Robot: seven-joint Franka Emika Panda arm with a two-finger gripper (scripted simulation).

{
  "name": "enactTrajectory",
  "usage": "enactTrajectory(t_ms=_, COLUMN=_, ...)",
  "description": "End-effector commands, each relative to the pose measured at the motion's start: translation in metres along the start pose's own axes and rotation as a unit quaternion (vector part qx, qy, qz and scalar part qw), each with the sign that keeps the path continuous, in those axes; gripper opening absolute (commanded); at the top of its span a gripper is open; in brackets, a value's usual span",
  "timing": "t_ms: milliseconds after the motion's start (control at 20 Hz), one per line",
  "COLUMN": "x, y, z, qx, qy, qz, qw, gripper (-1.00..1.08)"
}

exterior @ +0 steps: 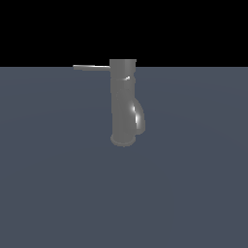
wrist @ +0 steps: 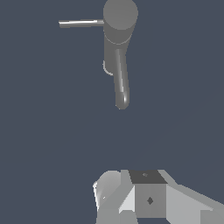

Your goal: Turn on the faucet by rotating a designated handle.

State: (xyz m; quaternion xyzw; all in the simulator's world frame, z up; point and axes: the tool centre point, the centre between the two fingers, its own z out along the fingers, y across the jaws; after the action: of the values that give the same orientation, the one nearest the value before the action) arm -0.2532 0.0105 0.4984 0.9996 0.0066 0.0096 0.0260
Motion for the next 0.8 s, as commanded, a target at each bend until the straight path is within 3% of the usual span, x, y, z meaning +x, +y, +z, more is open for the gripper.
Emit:
enactTrajectory(t_ms=0, x=0.0, y=0.0, z=0.0, qx=0.0, qy=0.0, qz=0.0, qw=1.0, gripper=-1.0)
enactTrajectory(t_ms=750, x=0.0098, y=0.0067, z=-0.0049, qx=-0.002, qy=0.008, qz=0.008, qw=0.9999, gripper=-1.0)
